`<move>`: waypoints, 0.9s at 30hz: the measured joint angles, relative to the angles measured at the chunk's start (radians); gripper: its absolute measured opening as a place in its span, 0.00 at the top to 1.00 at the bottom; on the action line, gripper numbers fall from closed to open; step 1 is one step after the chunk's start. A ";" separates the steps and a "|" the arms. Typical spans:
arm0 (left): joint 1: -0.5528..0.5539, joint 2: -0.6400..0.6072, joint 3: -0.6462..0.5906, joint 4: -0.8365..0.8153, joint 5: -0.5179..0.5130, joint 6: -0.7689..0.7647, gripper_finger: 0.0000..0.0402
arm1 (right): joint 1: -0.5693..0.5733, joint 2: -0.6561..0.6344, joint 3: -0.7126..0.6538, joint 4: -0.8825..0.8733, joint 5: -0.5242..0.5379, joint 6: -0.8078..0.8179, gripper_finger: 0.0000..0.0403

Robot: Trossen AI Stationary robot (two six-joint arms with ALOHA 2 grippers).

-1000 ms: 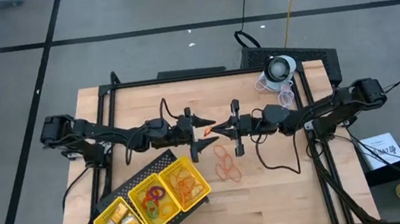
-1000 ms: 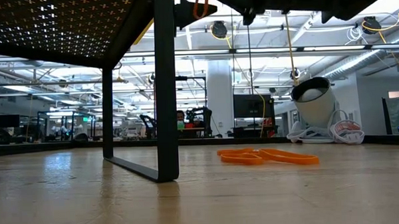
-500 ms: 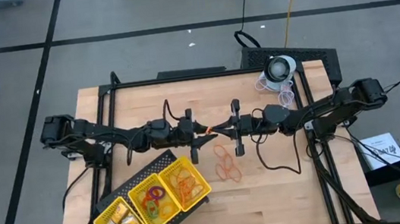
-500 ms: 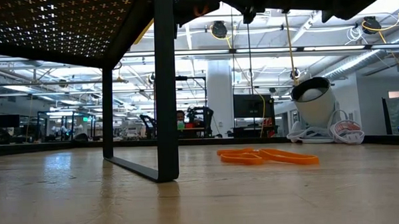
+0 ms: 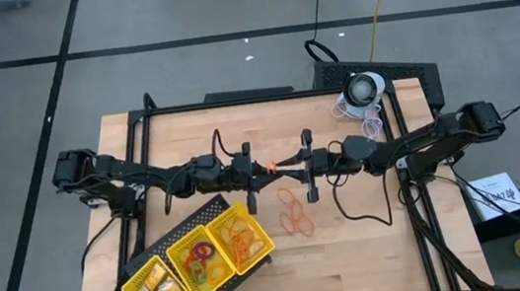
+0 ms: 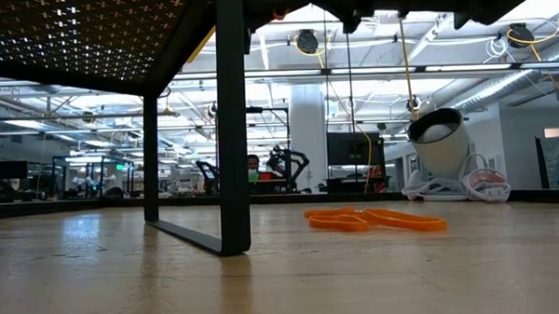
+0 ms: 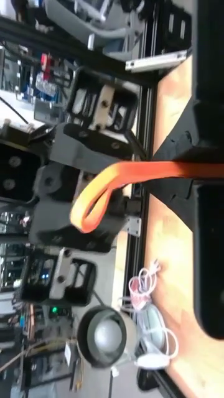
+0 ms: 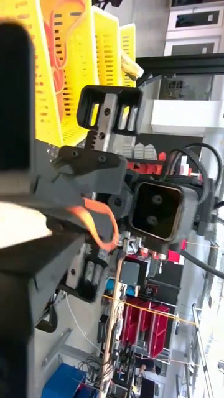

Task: Pick & Place Office Desk Supplies
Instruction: Put the orange rubber band into the right yellow bin on the shelf

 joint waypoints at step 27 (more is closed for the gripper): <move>-0.184 -0.312 -0.001 -0.525 0.561 0.017 0.98 | 0.003 -0.393 -0.300 -0.034 0.083 0.159 0.57</move>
